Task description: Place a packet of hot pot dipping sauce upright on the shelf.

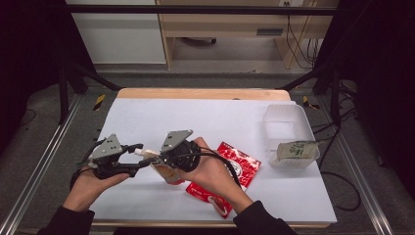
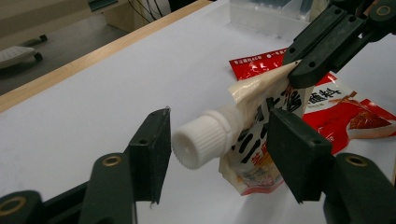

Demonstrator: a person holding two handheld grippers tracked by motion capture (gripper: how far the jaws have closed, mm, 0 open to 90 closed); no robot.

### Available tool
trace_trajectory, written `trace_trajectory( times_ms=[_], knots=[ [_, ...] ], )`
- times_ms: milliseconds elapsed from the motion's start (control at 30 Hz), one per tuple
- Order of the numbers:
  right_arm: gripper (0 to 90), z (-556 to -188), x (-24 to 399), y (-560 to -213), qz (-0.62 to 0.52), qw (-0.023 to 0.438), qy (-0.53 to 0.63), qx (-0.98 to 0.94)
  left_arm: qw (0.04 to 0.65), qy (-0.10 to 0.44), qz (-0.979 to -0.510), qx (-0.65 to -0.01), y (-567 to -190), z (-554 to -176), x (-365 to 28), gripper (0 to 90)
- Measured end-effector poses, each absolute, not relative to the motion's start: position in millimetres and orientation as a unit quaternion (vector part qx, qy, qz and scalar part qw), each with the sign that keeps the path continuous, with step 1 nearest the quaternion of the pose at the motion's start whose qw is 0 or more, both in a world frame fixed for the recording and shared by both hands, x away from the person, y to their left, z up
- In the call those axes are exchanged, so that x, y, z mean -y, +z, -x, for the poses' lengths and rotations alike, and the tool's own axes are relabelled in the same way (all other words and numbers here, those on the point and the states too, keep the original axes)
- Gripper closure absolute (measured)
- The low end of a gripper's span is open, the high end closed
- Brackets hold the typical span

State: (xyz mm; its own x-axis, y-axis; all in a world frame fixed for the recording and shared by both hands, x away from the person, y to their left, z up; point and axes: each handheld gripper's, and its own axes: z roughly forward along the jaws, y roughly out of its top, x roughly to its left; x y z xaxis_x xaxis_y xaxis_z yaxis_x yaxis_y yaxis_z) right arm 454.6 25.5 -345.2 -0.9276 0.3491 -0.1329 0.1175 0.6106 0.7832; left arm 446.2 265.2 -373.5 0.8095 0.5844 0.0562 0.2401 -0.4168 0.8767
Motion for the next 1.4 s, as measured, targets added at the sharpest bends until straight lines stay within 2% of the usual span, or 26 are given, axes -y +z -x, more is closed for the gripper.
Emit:
trace_trajectory(
  times_ms=[167,300,600,1000,1033,1067,1100,1133,1167,1200,1400],
  knots=[
    [89.6,-455,-23,-347,-0.133,0.137,0.42,-0.887,0.48,0.169,-0.824,-0.25,-373,-448,-265,56.4],
    [89.6,-457,-19,-348,-0.142,0.134,0.422,-0.885,0.488,0.158,-0.822,-0.248,-371,-447,-266,64.0],
    [88.8,-459,-15,-352,-0.155,0.131,0.408,-0.89,0.483,0.152,-0.831,-0.231,-362,-442,-258,71.6],
    [83.6,-459,-10,-353,-0.152,0.128,0.399,-0.895,0.451,0.154,-0.858,-0.194,-344,-439,-245,73.1],
    [76.8,-460,-10,-354,-0.149,0.125,0.397,-0.897,0.449,0.154,-0.859,-0.192,-344,-439,-244,73.2],
    [76.8,-460,-10,-354,-0.149,0.125,0.397,-0.897,0.445,0.154,-0.861,-0.191,-345,-439,-243,73.2],
    [67.8,-460,-11,-354,-0.139,0.129,0.389,-0.902,0.442,0.154,-0.863,-0.19,-345,-439,-242,73.2],
    [67.8,-460,-11,-354,-0.139,0.129,0.389,-0.902,0.44,0.154,-0.864,-0.188,-346,-439,-242,73.2],
    [57.0,-460,-12,-355,-0.129,0.129,0.377,-0.908,0.439,0.152,-0.866,-0.185,-346,-439,-242,73.3],
    [57.0,-460,-12,-355,-0.129,0.129,0.377,-0.908,0.439,0.152,-0.866,-0.185,-346,-439,-242,73.3],
    [38.5,-458,-21,-355,-0.093,0.146,0.351,-0.92,0.44,0.149,-0.869,-0.173,-345,-436,-241,73.3]
  ],
)
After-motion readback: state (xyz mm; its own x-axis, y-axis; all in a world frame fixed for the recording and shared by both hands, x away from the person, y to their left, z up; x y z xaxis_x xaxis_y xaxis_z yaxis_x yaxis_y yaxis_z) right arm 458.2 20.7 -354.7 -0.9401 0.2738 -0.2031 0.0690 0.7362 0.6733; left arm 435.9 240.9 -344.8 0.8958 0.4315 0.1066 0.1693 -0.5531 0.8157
